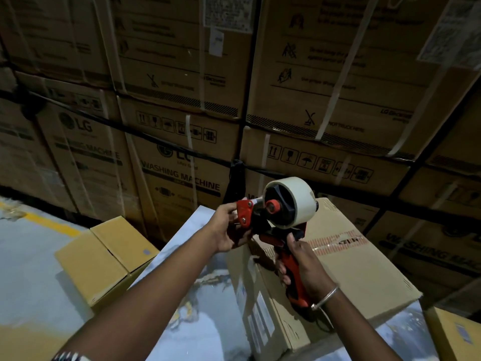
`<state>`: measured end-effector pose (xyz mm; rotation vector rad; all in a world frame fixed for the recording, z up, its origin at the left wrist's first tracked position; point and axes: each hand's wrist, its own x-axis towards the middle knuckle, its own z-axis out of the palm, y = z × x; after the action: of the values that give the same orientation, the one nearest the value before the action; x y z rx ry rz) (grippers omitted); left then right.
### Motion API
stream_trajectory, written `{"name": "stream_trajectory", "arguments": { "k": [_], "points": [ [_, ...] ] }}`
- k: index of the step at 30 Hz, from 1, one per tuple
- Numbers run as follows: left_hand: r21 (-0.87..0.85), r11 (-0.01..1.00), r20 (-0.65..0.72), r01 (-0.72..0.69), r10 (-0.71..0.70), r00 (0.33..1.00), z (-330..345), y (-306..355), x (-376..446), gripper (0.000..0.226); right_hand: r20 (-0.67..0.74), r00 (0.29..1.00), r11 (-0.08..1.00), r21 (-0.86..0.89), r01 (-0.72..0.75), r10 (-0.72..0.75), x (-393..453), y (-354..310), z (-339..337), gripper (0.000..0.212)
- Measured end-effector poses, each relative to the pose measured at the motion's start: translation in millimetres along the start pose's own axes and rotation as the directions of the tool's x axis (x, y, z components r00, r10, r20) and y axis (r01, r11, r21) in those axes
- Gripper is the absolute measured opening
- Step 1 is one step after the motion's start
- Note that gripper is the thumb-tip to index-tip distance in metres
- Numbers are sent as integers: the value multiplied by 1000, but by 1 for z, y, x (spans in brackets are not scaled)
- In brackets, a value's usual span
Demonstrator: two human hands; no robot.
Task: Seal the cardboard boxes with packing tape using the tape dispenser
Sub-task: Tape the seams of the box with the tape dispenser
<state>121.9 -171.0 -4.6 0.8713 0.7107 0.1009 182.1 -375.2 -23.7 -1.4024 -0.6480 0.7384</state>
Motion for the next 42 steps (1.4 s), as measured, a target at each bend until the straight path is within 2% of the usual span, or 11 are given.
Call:
{"name": "stream_trajectory", "arguments": {
  "k": [4,8,13,15,20,25,27,32,36,40,42],
  "points": [
    [52,998,75,47,-51,996,-1,5,10,37,-17,1000,1000,19,21,-21,0,-2,4,113],
    [77,990,120,117,-125,985,-8,6,17,37,-45,999,1000,-1,10,-10,-1,-4,8,110],
    [38,979,202,200,-203,958,-17,12,33,63,-109,993,999,-10,-42,41,-4,1,10,75],
    [108,976,181,188,-205,962,-17,16,36,55,-121,990,997,-19,-69,66,-5,2,11,62],
    [424,903,78,66,-109,991,-13,20,50,10,-115,988,991,-82,-108,99,-8,-2,20,52],
    [598,802,36,2,-29,999,-15,27,62,19,-144,980,984,-89,-153,139,-10,-1,26,61],
    [682,731,46,-10,-30,999,-12,29,58,4,-151,976,981,-94,-169,154,-11,0,29,63],
    [776,620,33,-119,148,988,-9,44,63,26,-169,969,978,-81,-194,179,-13,0,33,48],
    [824,552,35,-131,181,983,-9,56,83,29,-182,964,970,-110,-217,195,-10,-2,39,59],
    [927,342,7,-153,393,920,-10,58,105,25,-202,967,974,-134,-185,156,-5,-8,46,53],
    [932,321,-1,-169,470,883,-14,61,111,28,-197,966,974,-121,-192,166,-7,-6,46,50]
  ]
}}
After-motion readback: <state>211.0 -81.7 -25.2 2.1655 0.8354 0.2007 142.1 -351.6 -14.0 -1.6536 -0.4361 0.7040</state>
